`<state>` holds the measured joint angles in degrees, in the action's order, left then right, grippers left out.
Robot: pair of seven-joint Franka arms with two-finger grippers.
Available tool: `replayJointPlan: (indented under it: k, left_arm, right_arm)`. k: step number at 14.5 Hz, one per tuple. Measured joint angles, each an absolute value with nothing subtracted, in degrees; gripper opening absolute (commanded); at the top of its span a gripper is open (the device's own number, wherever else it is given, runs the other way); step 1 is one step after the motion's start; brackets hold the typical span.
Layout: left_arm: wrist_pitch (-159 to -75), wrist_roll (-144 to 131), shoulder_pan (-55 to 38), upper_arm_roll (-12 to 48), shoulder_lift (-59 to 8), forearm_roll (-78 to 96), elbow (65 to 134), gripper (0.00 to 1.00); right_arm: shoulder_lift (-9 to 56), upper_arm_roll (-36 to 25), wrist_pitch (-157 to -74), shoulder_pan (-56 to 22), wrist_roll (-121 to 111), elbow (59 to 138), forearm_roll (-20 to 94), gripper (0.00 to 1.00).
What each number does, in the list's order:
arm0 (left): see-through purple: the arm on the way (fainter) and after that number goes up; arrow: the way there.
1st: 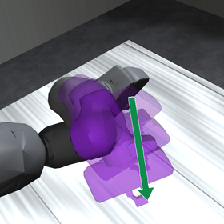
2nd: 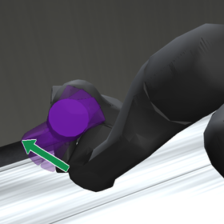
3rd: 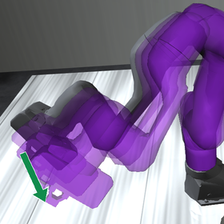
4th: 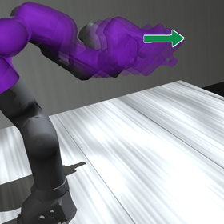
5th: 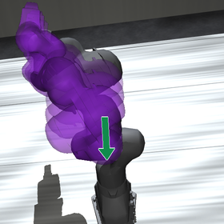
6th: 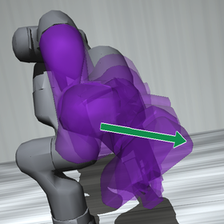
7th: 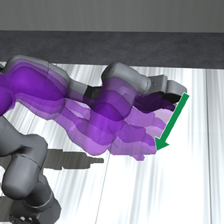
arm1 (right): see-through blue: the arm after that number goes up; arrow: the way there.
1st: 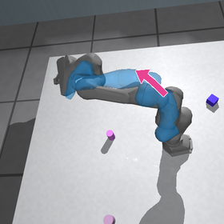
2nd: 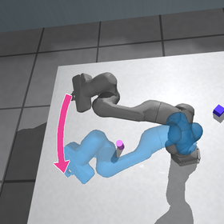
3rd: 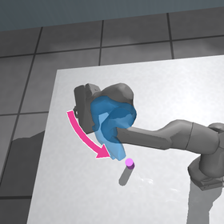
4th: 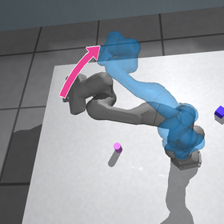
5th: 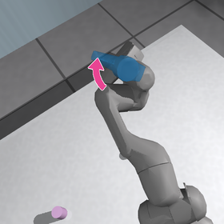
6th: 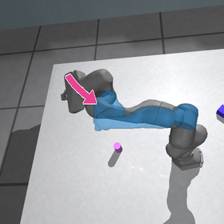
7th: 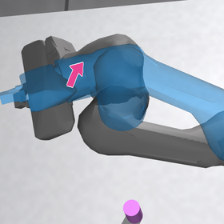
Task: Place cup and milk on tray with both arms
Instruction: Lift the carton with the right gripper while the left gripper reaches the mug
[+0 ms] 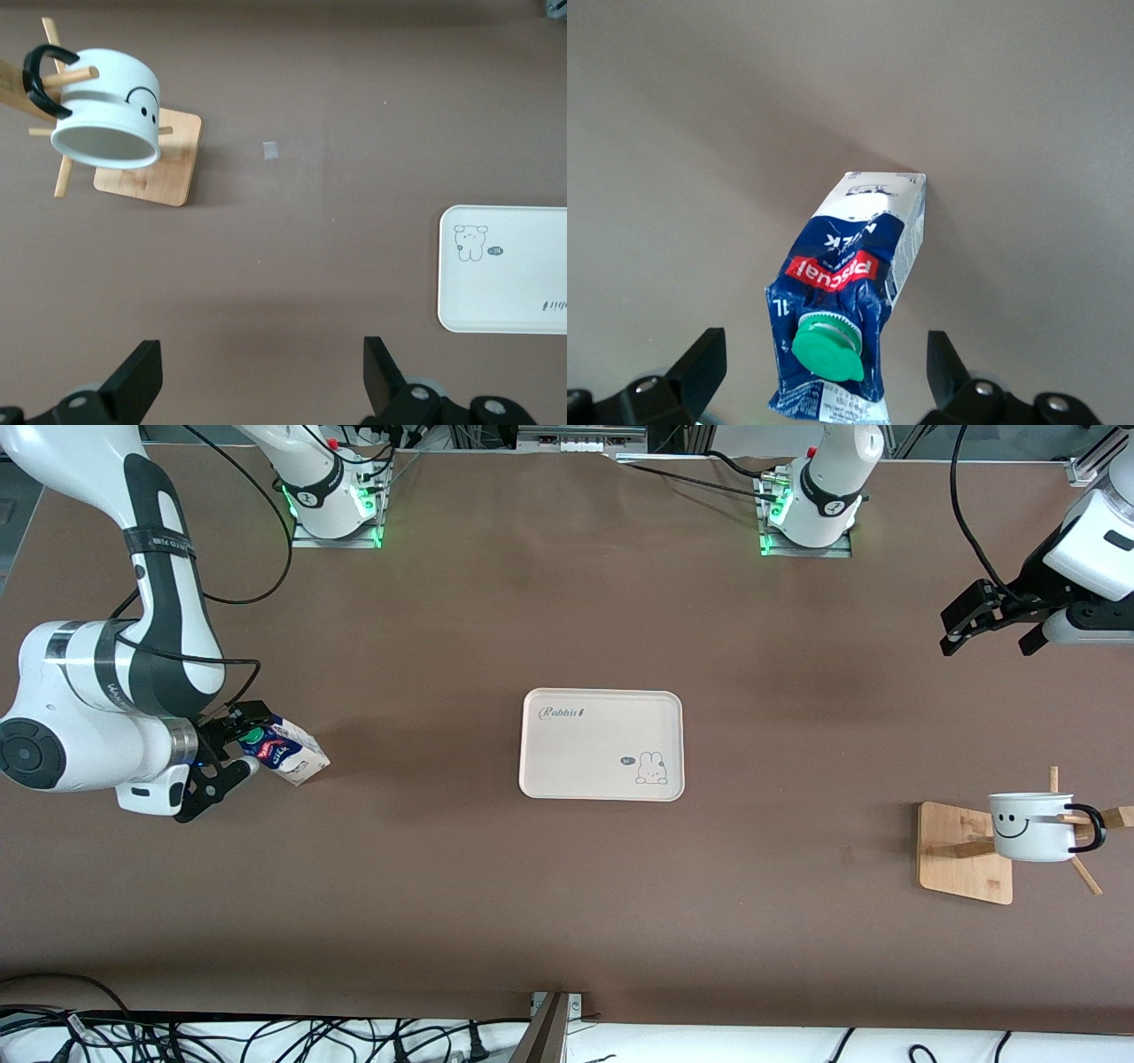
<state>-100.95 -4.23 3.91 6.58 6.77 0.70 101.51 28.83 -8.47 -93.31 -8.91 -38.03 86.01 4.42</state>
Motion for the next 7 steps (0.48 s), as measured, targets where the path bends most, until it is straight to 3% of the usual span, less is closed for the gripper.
replayJointPlan:
  k: [7]
  left_arm:
    - [-101.96, -4.18, 4.07, 6.40, 4.94, 0.04, 104.33, 1.00]
  right_arm:
    - [28.13, -8.84, -93.33, -8.80, -38.81, 88.13, 4.42, 1.00]
